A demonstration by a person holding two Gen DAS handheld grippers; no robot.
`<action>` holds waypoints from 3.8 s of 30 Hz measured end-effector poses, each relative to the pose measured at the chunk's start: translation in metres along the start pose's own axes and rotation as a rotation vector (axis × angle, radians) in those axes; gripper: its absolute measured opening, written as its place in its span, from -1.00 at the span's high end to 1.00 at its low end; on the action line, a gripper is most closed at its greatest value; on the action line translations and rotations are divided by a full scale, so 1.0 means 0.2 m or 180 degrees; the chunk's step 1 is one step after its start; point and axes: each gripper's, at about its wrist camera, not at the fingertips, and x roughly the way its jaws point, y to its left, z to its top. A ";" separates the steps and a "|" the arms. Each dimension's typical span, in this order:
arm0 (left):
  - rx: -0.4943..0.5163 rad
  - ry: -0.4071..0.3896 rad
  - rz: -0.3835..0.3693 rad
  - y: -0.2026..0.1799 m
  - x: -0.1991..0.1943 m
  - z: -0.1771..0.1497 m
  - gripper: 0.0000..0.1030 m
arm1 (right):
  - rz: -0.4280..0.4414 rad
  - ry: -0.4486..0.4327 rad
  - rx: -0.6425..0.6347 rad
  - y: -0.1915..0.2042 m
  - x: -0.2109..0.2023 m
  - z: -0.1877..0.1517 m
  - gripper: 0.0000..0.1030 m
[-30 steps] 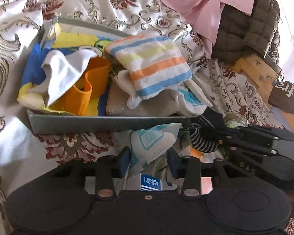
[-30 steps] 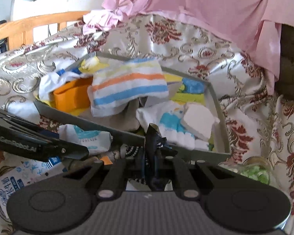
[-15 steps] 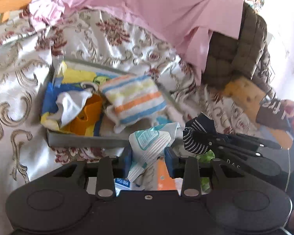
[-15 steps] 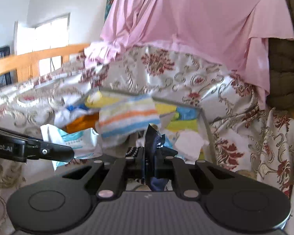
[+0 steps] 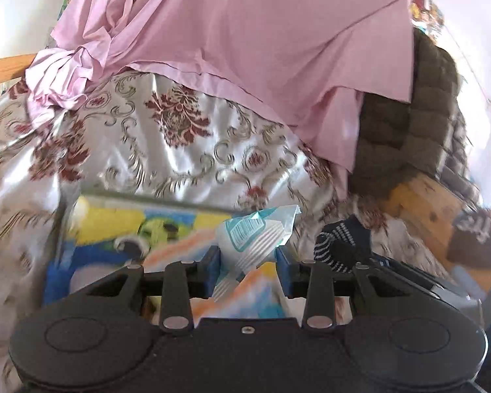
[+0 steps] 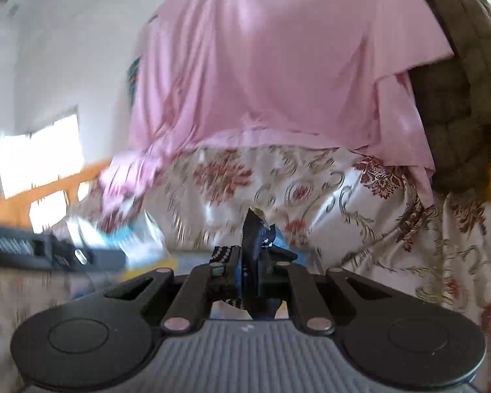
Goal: Organize soft objects
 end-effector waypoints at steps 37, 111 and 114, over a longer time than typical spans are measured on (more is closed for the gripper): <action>-0.0267 0.0580 0.0286 -0.02 0.54 0.13 -0.02 | -0.0057 0.0673 0.0956 -0.29 0.32 -0.12 0.18; -0.0121 -0.0304 0.0770 -0.21 -0.32 -0.01 -0.98 | -0.0279 0.0180 0.0545 -0.14 -0.47 0.10 -0.99; -0.0172 -0.0356 0.0824 -0.20 -0.36 -0.05 -0.98 | -0.0322 0.0192 0.0499 -0.13 -0.51 0.07 -1.00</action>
